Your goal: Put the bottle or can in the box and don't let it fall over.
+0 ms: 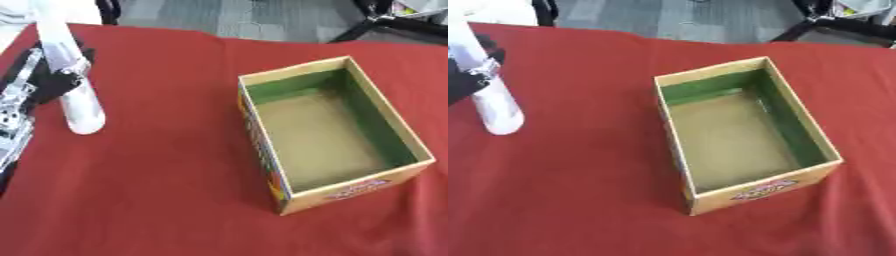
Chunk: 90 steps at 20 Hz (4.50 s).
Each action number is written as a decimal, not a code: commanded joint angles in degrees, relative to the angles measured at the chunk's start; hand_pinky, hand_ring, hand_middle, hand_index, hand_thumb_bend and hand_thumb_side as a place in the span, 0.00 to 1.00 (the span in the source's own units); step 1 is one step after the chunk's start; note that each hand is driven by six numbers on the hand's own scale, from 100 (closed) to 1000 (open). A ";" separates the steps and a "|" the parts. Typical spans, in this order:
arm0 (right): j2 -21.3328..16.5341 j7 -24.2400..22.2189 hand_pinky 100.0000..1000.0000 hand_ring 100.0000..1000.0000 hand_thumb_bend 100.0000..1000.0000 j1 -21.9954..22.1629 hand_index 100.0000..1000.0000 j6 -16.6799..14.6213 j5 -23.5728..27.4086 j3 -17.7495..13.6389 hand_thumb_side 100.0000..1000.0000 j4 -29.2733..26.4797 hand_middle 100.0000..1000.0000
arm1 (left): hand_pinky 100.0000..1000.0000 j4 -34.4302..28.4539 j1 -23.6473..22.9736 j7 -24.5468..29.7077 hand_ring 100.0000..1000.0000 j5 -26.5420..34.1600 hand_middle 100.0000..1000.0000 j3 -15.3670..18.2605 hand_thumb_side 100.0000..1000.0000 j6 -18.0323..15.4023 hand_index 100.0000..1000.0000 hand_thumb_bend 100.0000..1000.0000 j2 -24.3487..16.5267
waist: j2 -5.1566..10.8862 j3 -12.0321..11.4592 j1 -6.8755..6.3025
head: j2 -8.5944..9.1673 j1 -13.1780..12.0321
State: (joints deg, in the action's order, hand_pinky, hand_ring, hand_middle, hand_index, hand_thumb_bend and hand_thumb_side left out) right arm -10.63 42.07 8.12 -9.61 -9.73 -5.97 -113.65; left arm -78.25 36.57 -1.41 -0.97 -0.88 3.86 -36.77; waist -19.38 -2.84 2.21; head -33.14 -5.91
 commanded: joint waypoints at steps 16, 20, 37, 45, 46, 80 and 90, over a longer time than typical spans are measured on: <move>0.25 0.02 0.55 0.64 0.00 -0.30 0.75 0.45 -0.08 -0.24 0.79 -0.94 0.74 | 0.72 2.19 -1.33 1.12 1.00 2.96 0.89 -0.02 0.46 0.58 0.73 0.12 0.00 | 0.37 -0.11 0.11 | 1.08 0.50; 0.29 0.02 0.55 0.64 0.00 -0.39 0.75 0.53 -0.06 -0.26 0.79 -0.94 0.74 | 0.77 2.78 -1.55 1.29 1.00 3.05 0.89 0.03 0.48 0.55 0.72 0.12 0.15 | 0.31 -0.11 0.09 | 1.23 0.58; 0.45 0.11 0.55 0.64 0.00 -0.58 0.75 0.82 0.21 -0.32 0.79 -0.94 0.74 | 1.00 5.01 -2.39 2.89 1.00 2.33 0.90 -0.16 0.48 -0.41 0.66 0.11 0.87 | 0.16 -0.19 0.12 | 1.57 0.77; 0.41 0.12 0.55 0.64 0.00 -0.52 0.75 0.83 0.55 -0.33 0.79 -0.94 0.74 | 1.00 5.08 -2.43 2.80 1.00 -0.38 0.79 -0.32 0.26 -0.27 0.60 0.00 0.83 | 0.31 -0.10 0.16 | 1.58 0.77; 0.41 0.12 0.55 0.64 0.00 -0.52 0.75 0.83 0.56 -0.33 0.79 -0.94 0.74 | 1.00 5.08 -2.43 2.79 1.00 -0.45 0.79 -0.31 0.26 -0.26 0.60 0.00 0.83 | 0.31 -0.10 0.16 | 1.58 0.77; -0.74 1.12 0.53 0.62 0.00 0.13 0.74 0.12 2.71 -0.74 0.79 -0.94 0.73 | 1.00 -7.10 0.72 -6.18 1.00 0.48 0.21 -0.60 0.53 -1.10 0.02 0.00 0.00 | 1.70 0.18 -0.39 | -0.80 3.35; -3.18 0.12 0.53 0.62 0.00 -0.04 0.74 -0.43 4.38 -0.36 0.78 -0.94 0.73 | 1.00 -16.58 9.30 -1.98 1.00 7.15 0.22 -6.48 0.53 1.09 0.02 0.00 5.84 | 3.31 0.83 -1.63 | -2.01 5.63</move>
State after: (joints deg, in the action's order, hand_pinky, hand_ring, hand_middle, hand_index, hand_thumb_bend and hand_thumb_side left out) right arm -12.21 42.46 8.11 -9.91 -5.82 -6.29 -113.65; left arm -92.85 44.54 -4.15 5.16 -6.77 4.54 -30.98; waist -17.56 -1.95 0.62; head -35.17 -0.51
